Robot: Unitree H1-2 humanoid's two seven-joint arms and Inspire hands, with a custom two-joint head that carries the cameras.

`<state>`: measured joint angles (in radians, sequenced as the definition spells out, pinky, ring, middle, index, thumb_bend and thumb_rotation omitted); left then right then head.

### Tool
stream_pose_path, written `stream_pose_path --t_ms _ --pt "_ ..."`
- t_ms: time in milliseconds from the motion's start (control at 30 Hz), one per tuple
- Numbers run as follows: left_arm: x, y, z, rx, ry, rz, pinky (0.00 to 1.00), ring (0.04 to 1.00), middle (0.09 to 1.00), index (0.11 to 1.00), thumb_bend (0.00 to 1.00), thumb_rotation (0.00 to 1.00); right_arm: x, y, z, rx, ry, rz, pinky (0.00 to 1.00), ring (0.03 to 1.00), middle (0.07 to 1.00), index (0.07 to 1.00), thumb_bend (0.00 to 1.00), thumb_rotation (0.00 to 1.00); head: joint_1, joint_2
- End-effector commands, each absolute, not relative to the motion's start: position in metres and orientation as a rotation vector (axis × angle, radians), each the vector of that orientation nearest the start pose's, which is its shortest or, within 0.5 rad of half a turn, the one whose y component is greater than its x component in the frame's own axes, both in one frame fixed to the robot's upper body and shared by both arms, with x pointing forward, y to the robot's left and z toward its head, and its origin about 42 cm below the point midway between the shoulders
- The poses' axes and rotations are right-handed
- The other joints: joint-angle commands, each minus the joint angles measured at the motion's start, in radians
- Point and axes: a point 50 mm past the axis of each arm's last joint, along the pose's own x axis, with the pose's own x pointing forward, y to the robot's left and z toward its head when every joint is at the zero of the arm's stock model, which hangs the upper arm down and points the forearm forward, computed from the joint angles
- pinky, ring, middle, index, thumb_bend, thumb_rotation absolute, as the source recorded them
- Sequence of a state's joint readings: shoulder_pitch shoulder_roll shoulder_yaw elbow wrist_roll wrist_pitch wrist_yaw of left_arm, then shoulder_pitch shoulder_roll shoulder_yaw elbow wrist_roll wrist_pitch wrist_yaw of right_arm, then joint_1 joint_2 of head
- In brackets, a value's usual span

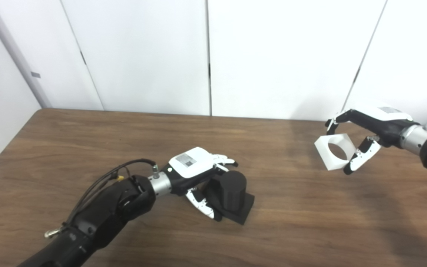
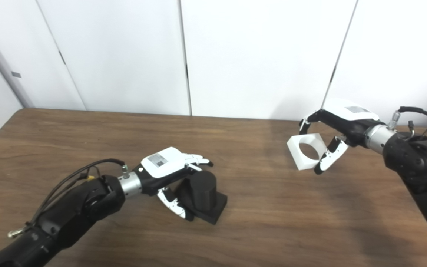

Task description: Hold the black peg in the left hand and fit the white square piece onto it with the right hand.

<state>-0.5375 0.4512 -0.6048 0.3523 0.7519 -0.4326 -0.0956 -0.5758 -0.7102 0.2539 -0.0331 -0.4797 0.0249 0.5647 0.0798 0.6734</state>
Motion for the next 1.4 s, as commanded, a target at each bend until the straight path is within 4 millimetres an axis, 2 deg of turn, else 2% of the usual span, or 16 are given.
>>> stream_pose_path --t_ms 0,367,600,933,1367 --pt "0.393 0.197 0.117 1.46 -0.408 -0.927 0.79 0.903 0.911 0.605 0.94 0.23 0.415 -0.302 0.344 -1.374 -0.331 0.513 0.83 0.855 0.784 0.479 0.52 0.13 -0.003 0.002" --pt "0.392 0.194 0.118 1.456 -0.4 -0.925 0.8 0.916 0.921 0.611 0.95 0.25 0.406 -0.254 0.361 -1.376 -0.49 0.627 0.8 0.836 0.771 0.477 0.52 0.13 -0.016 0.002" --pt "0.393 0.193 0.117 1.459 -0.404 -0.925 0.81 0.915 0.919 0.613 0.94 0.26 0.399 -0.232 0.365 -1.341 -0.517 0.672 0.8 0.839 0.77 0.477 0.52 0.13 -0.021 -0.002" --pt "0.393 0.193 0.118 1.463 -0.411 -0.925 0.8 0.911 0.914 0.607 0.95 0.26 0.394 -0.203 0.36 -1.296 -0.539 0.726 0.81 0.845 0.778 0.477 0.52 0.14 -0.021 0.0" --pt "0.393 0.191 0.119 1.457 -0.421 -0.924 0.8 0.91 0.913 0.606 0.96 0.26 0.402 -0.175 0.338 -1.22 -0.534 0.767 0.82 0.85 0.78 0.477 0.52 0.14 -0.02 0.002"
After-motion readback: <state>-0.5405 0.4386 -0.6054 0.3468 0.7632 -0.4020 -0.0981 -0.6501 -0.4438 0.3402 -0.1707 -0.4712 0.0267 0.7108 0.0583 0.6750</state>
